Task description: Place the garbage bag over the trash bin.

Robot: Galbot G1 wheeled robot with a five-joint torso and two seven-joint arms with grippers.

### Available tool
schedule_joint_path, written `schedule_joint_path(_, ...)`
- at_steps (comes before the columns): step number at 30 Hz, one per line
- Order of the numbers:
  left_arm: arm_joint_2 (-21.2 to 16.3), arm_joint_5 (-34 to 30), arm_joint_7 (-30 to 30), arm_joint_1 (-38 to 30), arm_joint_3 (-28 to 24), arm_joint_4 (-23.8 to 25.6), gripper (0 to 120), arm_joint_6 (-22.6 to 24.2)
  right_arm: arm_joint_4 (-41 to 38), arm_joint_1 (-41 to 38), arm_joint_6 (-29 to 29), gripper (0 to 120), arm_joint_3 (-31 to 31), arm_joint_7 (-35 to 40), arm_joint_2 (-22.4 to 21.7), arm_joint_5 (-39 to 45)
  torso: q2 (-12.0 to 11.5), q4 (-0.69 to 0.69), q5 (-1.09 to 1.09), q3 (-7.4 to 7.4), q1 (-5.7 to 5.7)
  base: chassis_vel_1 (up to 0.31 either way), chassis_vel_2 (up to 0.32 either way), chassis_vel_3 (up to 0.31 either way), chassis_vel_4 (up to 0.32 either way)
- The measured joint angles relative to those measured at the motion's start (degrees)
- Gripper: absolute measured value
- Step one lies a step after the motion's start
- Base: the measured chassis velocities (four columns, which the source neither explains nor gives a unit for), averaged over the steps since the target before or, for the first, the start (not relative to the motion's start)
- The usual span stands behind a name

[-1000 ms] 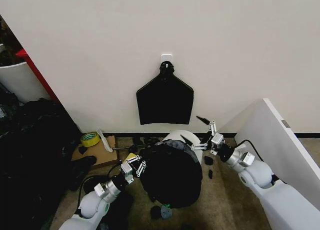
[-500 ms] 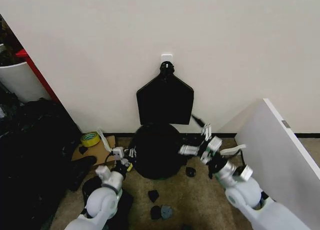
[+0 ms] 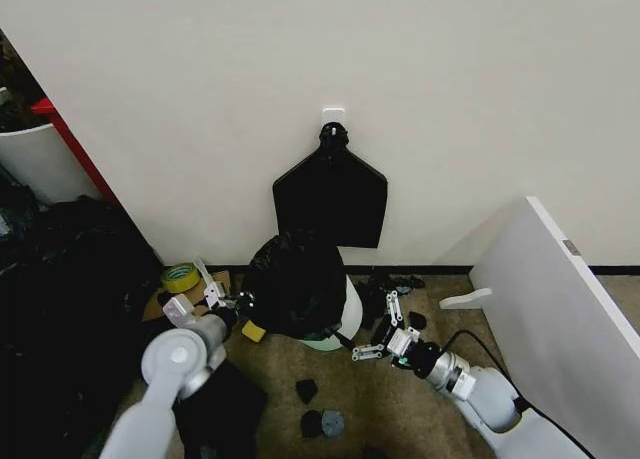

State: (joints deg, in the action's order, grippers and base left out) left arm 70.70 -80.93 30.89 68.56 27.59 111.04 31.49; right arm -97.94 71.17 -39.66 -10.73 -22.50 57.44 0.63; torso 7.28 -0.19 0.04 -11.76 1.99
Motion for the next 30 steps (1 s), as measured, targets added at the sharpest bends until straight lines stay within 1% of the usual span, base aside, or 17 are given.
schedule_joint_path(6,-0.1,-1.1,-0.1,0.1,0.6,0.6,2,1.2,2.0,-0.6,0.0,100,0.4,1.3,0.7,-1.2,0.0,0.00,-0.01,0.00,0.00,0.000,0.000,0.000,0.000)
schedule_joint_path(13,0.2,-1.5,-0.5,0.7,0.5,1.9,2,1.5,2.2,-0.2,1.1,100,1.8,2.0,1.7,1.2,0.0,0.00,0.00,0.00,0.00,0.000,0.000,0.000,0.000)
schedule_joint_path(23,0.1,-2.3,-0.8,1.4,0.7,3.8,2,2.0,4.2,-0.1,1.4,100,0.6,5.5,2.1,-6.0,0.0,0.01,0.00,0.00,0.00,0.000,0.000,0.000,0.000)
schedule_joint_path(26,0.1,-2.3,-0.9,1.4,0.7,3.8,2,2.0,4.1,-0.2,1.1,100,0.3,5.7,2.1,-6.2,0.0,0.01,0.01,0.00,0.00,0.000,0.000,0.000,0.000)
schedule_joint_path(28,0.1,-1.7,-1.2,1.4,0.7,3.7,2,1.7,3.6,-0.2,0.2,100,0.0,4.9,1.7,-3.2,0.0,0.00,0.01,0.00,0.00,0.000,0.000,0.000,0.000)
schedule_joint_path(30,0.1,-0.6,-1.8,1.4,0.4,3.4,2,1.0,2.9,-0.1,-1.1,100,-0.4,0.2,1.2,4.4,0.0,0.01,0.00,0.00,0.00,0.000,0.000,0.000,0.000)
